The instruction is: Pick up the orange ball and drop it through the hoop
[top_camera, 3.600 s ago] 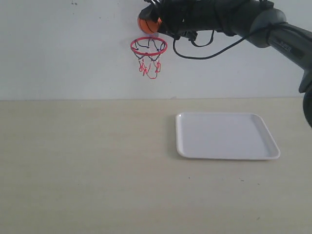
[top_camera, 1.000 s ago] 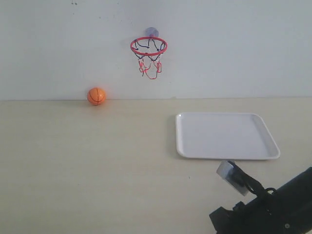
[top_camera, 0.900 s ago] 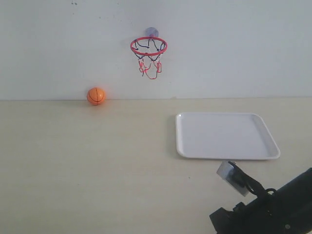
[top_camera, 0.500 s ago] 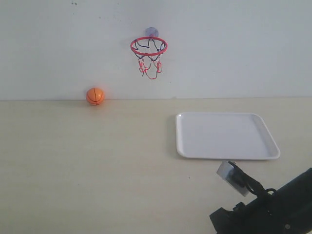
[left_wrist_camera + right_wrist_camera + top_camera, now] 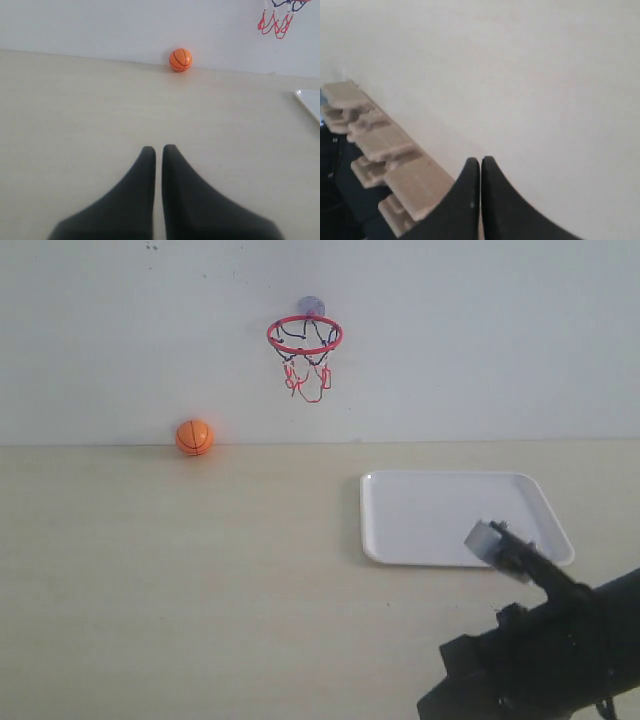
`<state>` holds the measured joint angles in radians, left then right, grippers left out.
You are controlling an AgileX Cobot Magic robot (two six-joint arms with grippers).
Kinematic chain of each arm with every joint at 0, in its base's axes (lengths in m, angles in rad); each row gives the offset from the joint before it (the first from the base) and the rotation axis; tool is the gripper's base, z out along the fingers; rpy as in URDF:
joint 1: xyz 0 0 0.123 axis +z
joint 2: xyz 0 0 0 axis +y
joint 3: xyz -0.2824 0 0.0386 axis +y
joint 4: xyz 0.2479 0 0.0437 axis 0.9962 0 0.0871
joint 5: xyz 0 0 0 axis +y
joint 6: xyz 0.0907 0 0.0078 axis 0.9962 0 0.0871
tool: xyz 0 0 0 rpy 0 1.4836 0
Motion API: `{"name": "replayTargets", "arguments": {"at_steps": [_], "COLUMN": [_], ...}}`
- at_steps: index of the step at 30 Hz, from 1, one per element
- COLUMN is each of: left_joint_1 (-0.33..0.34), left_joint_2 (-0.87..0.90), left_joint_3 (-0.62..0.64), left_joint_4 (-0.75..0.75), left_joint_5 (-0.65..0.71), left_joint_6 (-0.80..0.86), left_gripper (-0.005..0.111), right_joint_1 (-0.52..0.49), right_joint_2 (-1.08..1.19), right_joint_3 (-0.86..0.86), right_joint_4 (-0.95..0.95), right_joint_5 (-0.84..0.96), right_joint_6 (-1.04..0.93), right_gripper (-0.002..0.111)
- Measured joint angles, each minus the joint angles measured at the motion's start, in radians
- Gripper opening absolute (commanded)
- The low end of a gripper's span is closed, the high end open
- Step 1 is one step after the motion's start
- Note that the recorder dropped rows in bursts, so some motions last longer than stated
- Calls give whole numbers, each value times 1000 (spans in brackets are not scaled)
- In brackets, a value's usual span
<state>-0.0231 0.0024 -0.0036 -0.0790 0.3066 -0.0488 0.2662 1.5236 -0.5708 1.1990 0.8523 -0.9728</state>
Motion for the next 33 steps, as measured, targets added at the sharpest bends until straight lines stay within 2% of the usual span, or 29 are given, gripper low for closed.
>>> {"name": "replayTargets", "arguments": {"at_steps": [10, 21, 29, 33], "left_joint_1": [0, 0, 0, 0], "left_joint_2": [0, 0, 0, 0], "left_joint_3": [0, 0, 0, 0], "left_joint_4": [0, 0, 0, 0], "left_joint_5": [0, 0, 0, 0], "left_joint_6": [0, 0, 0, 0], "left_gripper": [4, 4, 4, 4], "right_joint_1": [0, 1, 1, 1], "right_joint_2": [-483, -1080, -1446, -1484], "right_joint_3": [2, 12, 306, 417], "right_joint_4": [-13, -114, -58, -45], "right_joint_5": [-219, -271, -495, -568], "right_joint_6": [-44, -61, -57, -19], "right_gripper": [0, 0, 0, 0]}}
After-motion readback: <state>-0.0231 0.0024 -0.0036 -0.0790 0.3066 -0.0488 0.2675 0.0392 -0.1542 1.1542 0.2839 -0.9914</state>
